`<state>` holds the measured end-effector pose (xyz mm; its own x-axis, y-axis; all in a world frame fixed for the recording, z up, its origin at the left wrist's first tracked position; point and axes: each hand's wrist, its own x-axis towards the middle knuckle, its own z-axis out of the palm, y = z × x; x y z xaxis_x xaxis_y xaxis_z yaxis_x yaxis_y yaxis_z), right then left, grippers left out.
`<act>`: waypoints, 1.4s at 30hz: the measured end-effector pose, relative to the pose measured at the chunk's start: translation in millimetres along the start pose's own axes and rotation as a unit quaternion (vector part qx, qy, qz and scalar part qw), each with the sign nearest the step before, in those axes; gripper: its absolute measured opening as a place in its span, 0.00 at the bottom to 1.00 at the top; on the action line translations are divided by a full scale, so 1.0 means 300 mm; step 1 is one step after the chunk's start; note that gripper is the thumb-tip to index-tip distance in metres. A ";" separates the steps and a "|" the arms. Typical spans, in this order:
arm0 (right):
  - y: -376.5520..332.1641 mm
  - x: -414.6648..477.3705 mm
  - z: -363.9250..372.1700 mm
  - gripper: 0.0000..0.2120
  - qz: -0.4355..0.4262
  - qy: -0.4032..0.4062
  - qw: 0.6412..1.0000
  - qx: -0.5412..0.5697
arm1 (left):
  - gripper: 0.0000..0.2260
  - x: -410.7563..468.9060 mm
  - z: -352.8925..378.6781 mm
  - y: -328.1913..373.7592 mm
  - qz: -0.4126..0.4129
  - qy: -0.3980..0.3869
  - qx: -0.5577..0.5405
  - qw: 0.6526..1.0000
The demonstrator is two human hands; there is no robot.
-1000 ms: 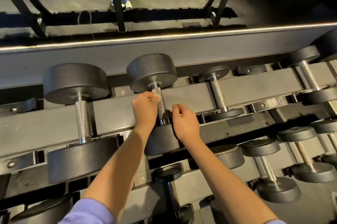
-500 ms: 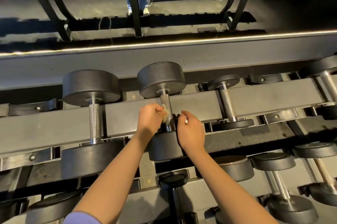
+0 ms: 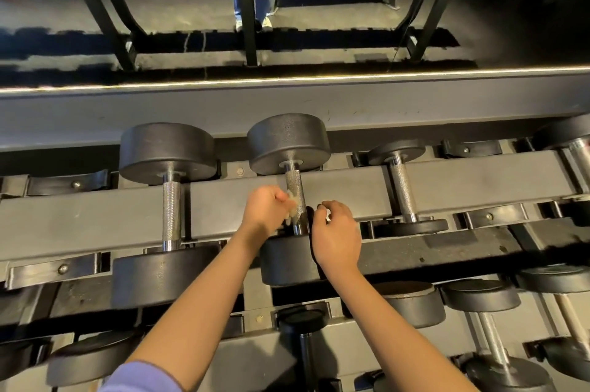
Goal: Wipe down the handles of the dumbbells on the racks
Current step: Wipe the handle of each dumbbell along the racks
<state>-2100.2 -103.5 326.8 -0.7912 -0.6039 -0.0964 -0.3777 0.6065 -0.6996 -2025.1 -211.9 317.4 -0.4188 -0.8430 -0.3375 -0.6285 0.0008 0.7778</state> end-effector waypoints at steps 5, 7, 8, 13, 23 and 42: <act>0.008 0.006 0.007 0.13 -0.010 -0.010 1.000 0.006 | 0.05 -0.012 0.001 -0.001 -0.005 0.017 -0.001 1.000; 0.011 0.007 0.009 0.13 -0.004 -0.009 1.000 0.013 | 0.04 -0.012 0.010 -0.004 0.005 0.046 -0.002 0.999; 0.011 0.008 0.009 0.13 0.001 -0.008 1.000 0.017 | 0.04 -0.014 0.015 -0.010 0.016 0.050 0.011 0.999; 0.011 0.010 0.013 0.13 0.019 -0.011 0.999 0.036 | 0.04 -0.038 0.001 -0.043 0.041 -0.023 0.058 0.997; 0.019 -0.003 0.004 0.13 -0.080 -0.059 0.992 0.077 | 0.03 -0.079 -0.061 -0.008 0.094 -0.049 -0.086 0.991; -0.037 0.195 0.022 0.11 0.000 -0.100 0.994 0.051 | 0.23 0.065 -0.205 0.077 0.245 0.069 0.185 0.949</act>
<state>-2139.1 -149.1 324.1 -0.6764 -0.7003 -0.2282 -0.3189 0.5578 -0.7663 -2007.4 -261.5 361.5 -0.6459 -0.7556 0.1089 -0.5793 0.5780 0.5748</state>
